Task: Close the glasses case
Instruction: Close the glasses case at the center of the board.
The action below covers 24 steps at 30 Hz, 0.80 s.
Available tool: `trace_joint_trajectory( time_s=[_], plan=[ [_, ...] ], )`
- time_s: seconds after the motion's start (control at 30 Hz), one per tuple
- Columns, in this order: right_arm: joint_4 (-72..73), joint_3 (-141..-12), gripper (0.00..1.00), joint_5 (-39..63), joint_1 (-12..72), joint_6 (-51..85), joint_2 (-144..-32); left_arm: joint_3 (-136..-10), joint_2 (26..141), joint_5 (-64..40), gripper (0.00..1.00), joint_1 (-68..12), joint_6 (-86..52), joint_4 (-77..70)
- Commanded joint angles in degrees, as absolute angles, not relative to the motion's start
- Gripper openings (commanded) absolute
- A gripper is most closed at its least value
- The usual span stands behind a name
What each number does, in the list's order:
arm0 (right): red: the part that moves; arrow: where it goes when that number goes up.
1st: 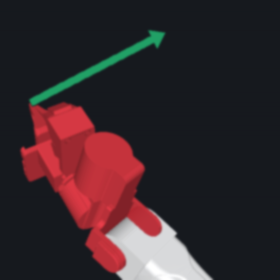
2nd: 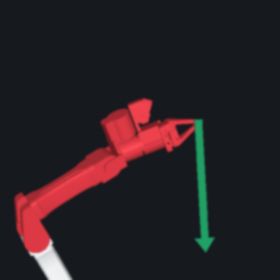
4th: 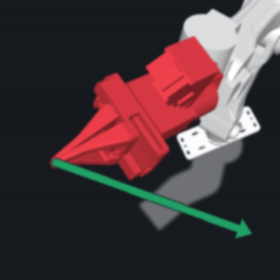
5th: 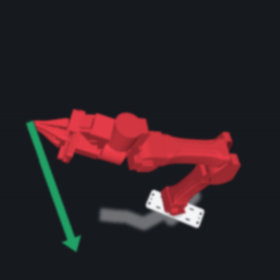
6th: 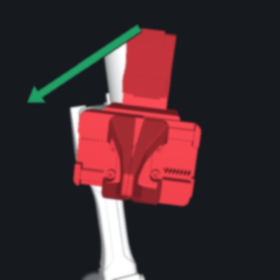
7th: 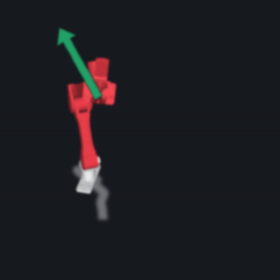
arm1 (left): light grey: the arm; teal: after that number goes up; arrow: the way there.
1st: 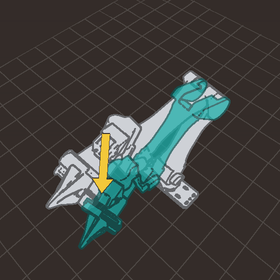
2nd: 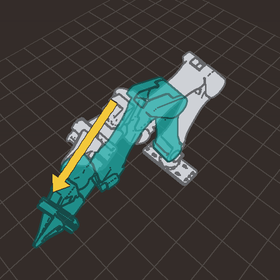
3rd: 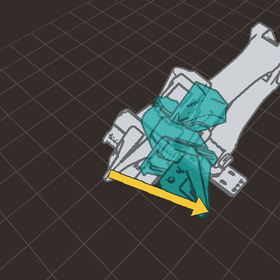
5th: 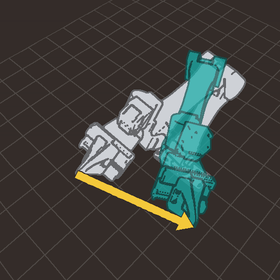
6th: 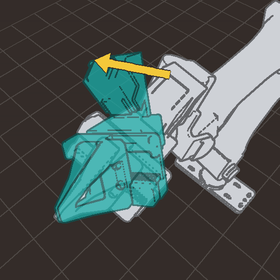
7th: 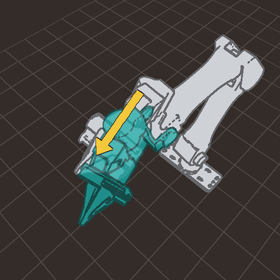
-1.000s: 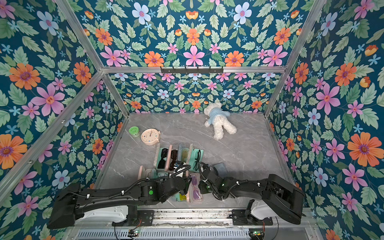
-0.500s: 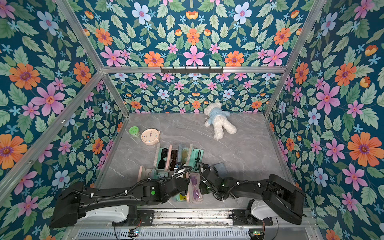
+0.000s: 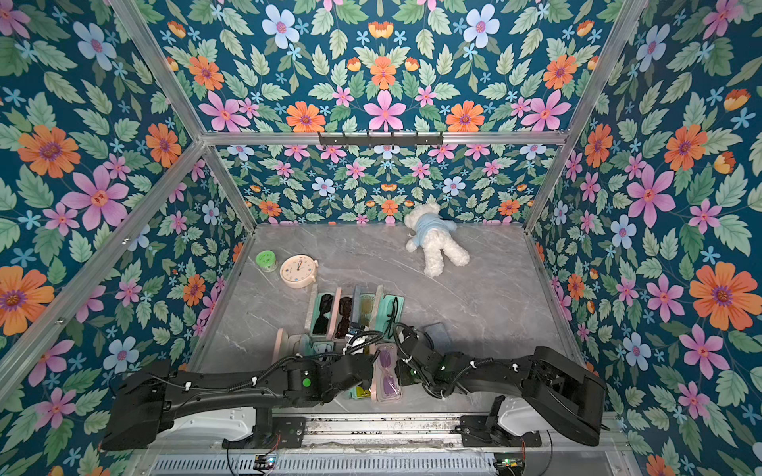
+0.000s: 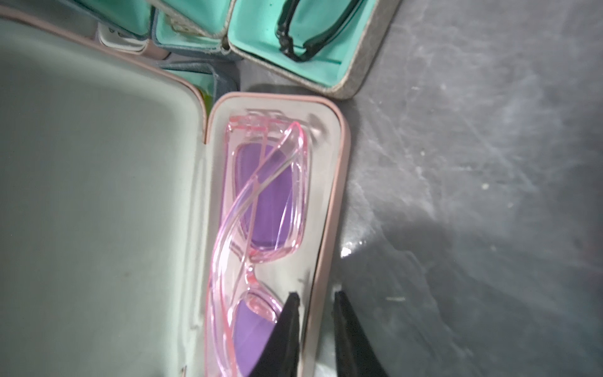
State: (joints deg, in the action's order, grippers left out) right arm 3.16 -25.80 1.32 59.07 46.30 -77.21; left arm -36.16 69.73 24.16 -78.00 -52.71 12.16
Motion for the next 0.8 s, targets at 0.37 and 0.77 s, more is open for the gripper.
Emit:
trace_joint_trajectory(
  time_s=[0.37,0.77],
  plan=[
    [3.2,-25.1,0.22,0.8,59.2,46.8,-76.9,-36.7,71.5,24.6,0.15,-78.0,-52.4,11.0],
    [3.3,-24.7,0.22,0.5,59.2,46.9,-76.6,-37.4,73.6,23.6,0.11,-77.9,-51.6,9.5]
  ],
)
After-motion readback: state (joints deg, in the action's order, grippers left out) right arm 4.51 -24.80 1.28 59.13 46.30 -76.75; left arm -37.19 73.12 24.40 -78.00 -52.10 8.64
